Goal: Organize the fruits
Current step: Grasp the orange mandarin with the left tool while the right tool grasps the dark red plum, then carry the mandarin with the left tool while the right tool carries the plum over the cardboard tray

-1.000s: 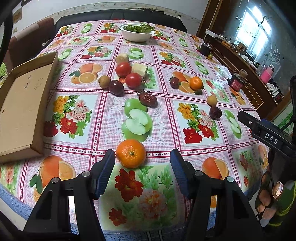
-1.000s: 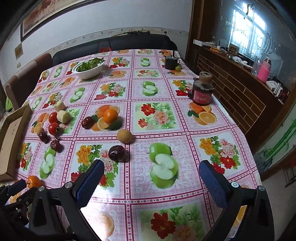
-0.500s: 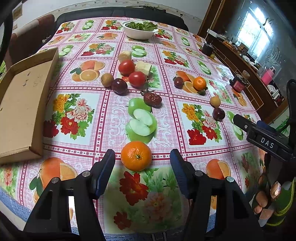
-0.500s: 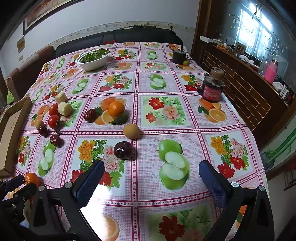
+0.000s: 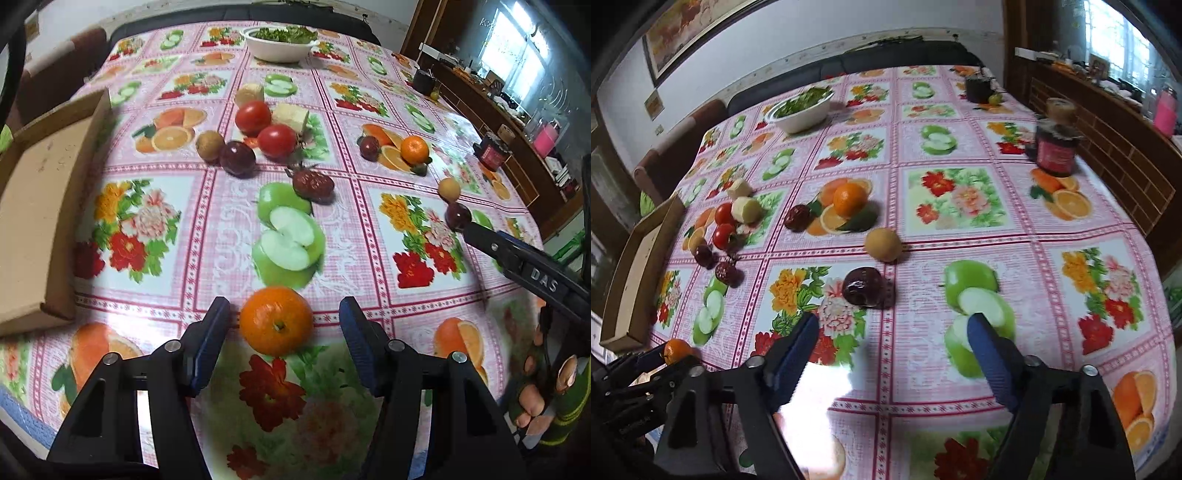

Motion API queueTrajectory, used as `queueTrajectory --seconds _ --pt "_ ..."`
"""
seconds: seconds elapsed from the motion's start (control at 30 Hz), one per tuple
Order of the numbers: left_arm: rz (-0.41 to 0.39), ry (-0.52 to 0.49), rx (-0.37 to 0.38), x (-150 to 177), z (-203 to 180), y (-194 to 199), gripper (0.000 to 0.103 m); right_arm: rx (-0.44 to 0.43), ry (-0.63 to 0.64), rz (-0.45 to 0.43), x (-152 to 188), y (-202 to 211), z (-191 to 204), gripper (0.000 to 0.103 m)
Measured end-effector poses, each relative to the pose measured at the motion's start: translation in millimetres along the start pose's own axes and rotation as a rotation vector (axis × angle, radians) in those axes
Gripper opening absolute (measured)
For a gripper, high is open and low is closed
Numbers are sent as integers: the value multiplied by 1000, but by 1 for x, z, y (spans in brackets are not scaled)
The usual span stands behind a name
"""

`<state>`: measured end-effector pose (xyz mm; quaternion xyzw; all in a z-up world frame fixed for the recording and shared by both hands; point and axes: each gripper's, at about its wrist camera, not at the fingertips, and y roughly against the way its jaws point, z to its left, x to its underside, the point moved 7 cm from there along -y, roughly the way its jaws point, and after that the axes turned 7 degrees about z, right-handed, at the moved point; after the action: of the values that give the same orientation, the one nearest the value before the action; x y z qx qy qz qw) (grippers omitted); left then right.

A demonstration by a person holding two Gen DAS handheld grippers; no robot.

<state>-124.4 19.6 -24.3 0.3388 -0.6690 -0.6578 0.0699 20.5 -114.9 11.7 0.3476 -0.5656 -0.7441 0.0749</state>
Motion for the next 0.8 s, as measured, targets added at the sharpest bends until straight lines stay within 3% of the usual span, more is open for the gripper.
queueTrajectory --seconds 0.07,0.17,0.2,0.23,0.3,0.37,0.43,0.8 --pt "-5 0 -12 -2 2 0 47 -4 21 0 -4 -6 6 66" --pt "-11 -4 -6 -5 6 0 34 25 32 -4 -13 -16 9 64" --pt "-10 -4 3 -5 7 0 34 29 31 7 -15 -22 8 60" --pt "-11 -8 5 -5 7 0 34 24 28 18 -16 -26 7 50" --pt "-16 -17 2 -6 6 0 33 19 30 13 -18 -28 7 44" --pt "-21 -20 4 -5 5 1 33 -4 45 13 -18 -28 11 32" --pt "-28 -18 13 -6 5 5 33 19 66 11 -16 -25 16 31" --pt "-94 8 -11 -13 30 34 33 -136 148 -15 -11 5 74 30"
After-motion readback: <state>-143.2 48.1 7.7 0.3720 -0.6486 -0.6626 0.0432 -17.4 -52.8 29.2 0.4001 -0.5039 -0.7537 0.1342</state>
